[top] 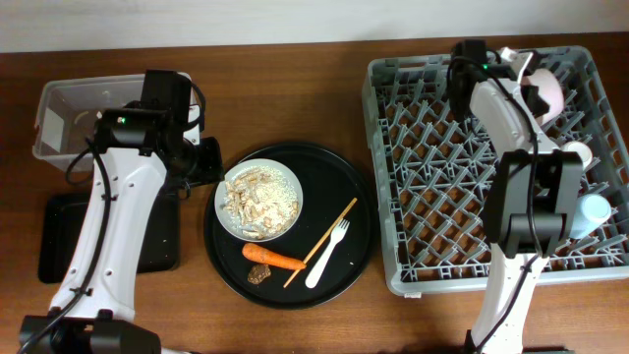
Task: Sort waste into correct bins and load items into the dishwasher rack
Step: 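Lift the pink bowl and carry it to the rack's far edge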
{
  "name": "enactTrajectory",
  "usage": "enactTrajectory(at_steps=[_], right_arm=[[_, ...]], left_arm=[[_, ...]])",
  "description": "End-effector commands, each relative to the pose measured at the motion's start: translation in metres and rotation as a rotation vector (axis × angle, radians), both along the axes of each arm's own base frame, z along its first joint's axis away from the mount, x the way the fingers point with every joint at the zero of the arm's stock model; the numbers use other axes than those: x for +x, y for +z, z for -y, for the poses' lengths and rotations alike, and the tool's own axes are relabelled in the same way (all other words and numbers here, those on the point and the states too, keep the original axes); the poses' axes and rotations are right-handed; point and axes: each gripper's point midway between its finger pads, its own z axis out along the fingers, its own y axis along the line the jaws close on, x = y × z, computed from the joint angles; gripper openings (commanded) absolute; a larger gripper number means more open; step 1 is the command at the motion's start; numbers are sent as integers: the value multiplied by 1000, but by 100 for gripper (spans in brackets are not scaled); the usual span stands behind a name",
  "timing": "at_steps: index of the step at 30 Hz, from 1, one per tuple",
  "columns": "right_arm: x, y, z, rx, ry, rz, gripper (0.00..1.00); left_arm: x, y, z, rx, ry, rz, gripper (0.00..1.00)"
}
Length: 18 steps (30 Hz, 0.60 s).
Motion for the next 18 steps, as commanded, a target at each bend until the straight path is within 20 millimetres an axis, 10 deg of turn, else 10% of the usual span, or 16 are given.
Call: enactTrajectory(at_steps=[1, 3, 4, 10, 18], right_arm=[[-8, -29, -7, 99, 8, -61, 43], [-8, -31, -13, 125, 21, -69, 95], [-7, -31, -16, 151, 29, -63, 99], [-2, -3, -42, 349, 101, 63, 99], [-12, 90, -112, 736, 470, 185, 99]], left_arm=[[1, 0, 0, -9, 7, 0, 52], [1, 0, 0, -9, 7, 0, 52], [1, 0, 0, -9, 7, 0, 52], [2, 1, 0, -9, 7, 3, 52], [2, 1, 0, -9, 7, 3, 52]])
